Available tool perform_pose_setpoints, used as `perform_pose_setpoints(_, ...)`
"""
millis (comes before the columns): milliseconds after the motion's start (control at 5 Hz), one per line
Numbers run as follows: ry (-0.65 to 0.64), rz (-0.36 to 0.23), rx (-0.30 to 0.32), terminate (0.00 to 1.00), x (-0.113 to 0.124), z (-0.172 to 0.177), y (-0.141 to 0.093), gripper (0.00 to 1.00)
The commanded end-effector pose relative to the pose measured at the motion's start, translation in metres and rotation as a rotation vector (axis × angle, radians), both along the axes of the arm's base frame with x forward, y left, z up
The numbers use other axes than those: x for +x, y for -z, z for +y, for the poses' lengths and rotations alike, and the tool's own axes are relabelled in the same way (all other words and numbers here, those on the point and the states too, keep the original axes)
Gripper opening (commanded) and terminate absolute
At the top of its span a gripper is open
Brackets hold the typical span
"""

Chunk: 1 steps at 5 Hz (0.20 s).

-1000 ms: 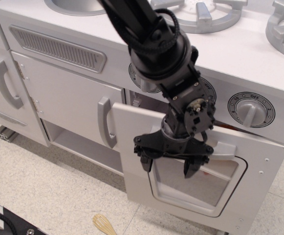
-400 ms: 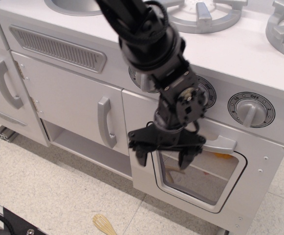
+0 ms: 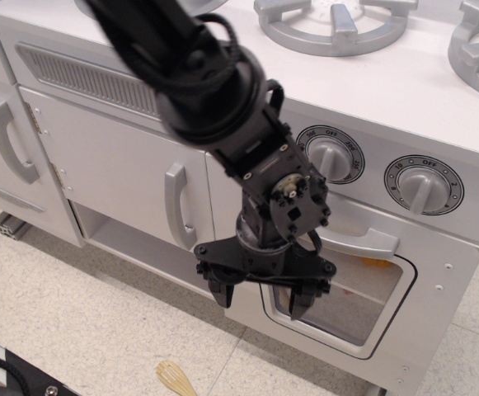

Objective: Close oven

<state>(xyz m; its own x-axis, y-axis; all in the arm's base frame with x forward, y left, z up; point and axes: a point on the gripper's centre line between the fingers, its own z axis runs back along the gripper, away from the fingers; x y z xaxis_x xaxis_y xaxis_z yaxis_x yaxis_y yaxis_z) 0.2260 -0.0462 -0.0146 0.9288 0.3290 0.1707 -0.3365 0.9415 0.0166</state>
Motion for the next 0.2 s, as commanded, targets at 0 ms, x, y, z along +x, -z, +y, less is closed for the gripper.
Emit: perform_pose_setpoints(0, 0.039, 0.037, -0.047, 1.0, -0.0076, 0.0062, -0.0162, 1.0)
